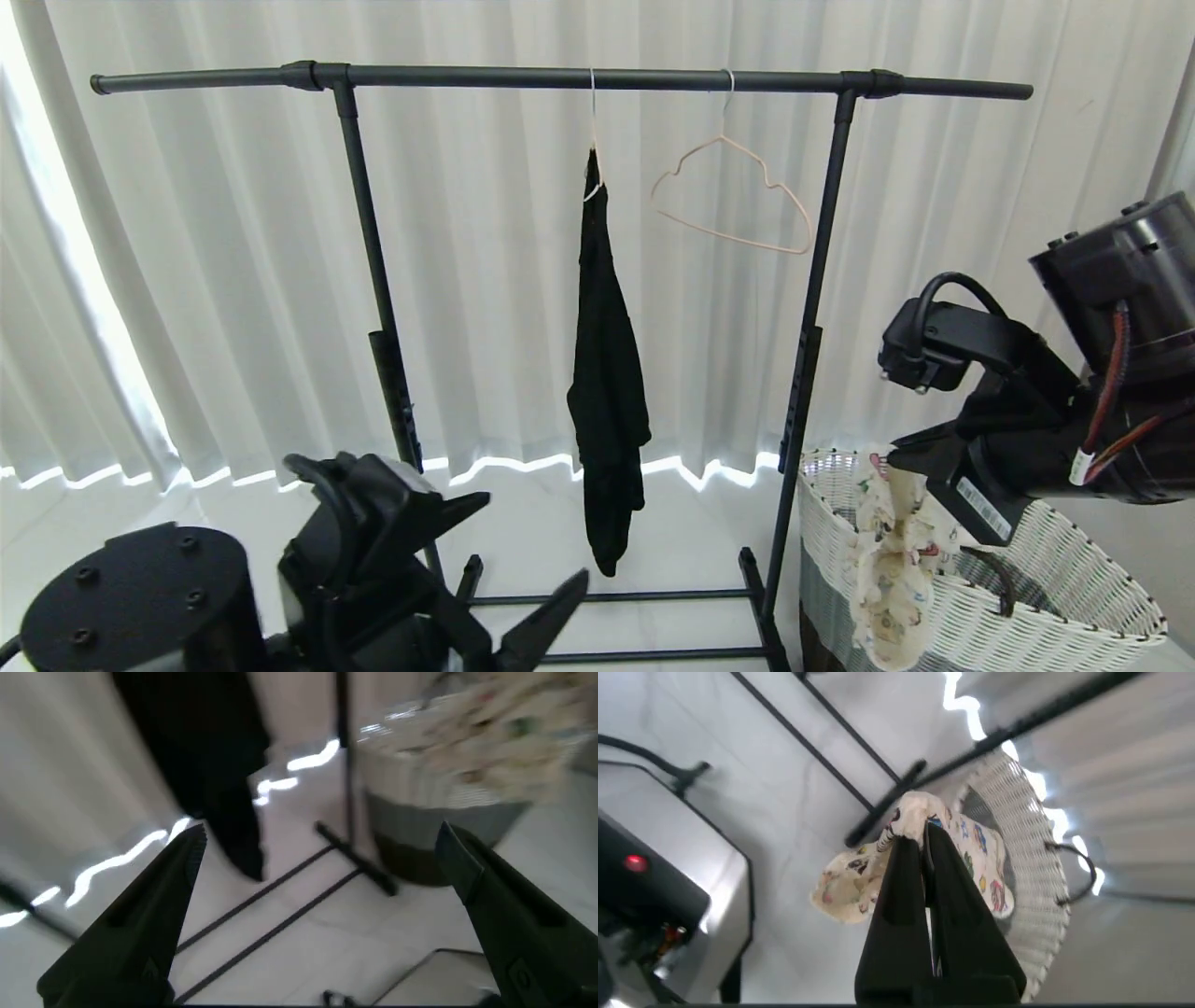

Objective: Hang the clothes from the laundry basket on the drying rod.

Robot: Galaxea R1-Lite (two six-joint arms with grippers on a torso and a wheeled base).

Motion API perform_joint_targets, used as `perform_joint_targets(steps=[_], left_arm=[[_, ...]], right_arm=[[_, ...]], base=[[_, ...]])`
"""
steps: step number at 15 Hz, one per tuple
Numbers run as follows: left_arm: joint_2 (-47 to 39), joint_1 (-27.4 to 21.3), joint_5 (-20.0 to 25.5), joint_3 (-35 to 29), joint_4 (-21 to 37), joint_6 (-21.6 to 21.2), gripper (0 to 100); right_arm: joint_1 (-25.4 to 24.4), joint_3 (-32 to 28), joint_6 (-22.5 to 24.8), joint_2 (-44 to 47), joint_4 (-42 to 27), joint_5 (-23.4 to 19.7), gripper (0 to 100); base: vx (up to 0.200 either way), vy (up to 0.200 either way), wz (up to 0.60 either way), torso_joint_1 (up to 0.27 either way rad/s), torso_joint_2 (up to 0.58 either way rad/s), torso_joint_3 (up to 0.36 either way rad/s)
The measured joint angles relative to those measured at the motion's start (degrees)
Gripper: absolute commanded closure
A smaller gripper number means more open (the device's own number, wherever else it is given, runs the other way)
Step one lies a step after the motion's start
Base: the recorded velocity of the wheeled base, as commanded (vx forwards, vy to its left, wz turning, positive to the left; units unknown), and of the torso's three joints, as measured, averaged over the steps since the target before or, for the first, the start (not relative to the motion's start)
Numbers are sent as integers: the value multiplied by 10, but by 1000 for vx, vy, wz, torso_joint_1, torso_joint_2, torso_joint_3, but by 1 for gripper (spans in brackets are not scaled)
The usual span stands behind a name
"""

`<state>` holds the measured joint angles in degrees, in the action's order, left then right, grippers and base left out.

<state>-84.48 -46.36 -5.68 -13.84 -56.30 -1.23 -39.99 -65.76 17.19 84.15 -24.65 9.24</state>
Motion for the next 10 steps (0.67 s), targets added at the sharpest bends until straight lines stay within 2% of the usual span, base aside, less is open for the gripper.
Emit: perform_joint_targets(steps=[2, 4, 7, 10], left_arm=[[-41, -68, 14, -61, -1, 64, 0], [-98, -112, 18, -104, 0, 105, 0], [-198, -139, 18, -189, 0, 145, 0], [-306, -144, 3, -283, 0, 170, 0]], right_arm=[[-22, -20, -10, 13, 0, -10, 100], [-36, -31, -16, 18, 0, -13, 100], [-66, -36, -41, 20, 0, -13, 100], [-80, -40, -43, 20, 0, -13, 100]], base=[[0, 0, 0, 0, 0, 0], [0, 0, 0, 0, 0, 0], [0, 0, 0, 0, 0, 0], [0, 0, 0, 0, 0, 0]])
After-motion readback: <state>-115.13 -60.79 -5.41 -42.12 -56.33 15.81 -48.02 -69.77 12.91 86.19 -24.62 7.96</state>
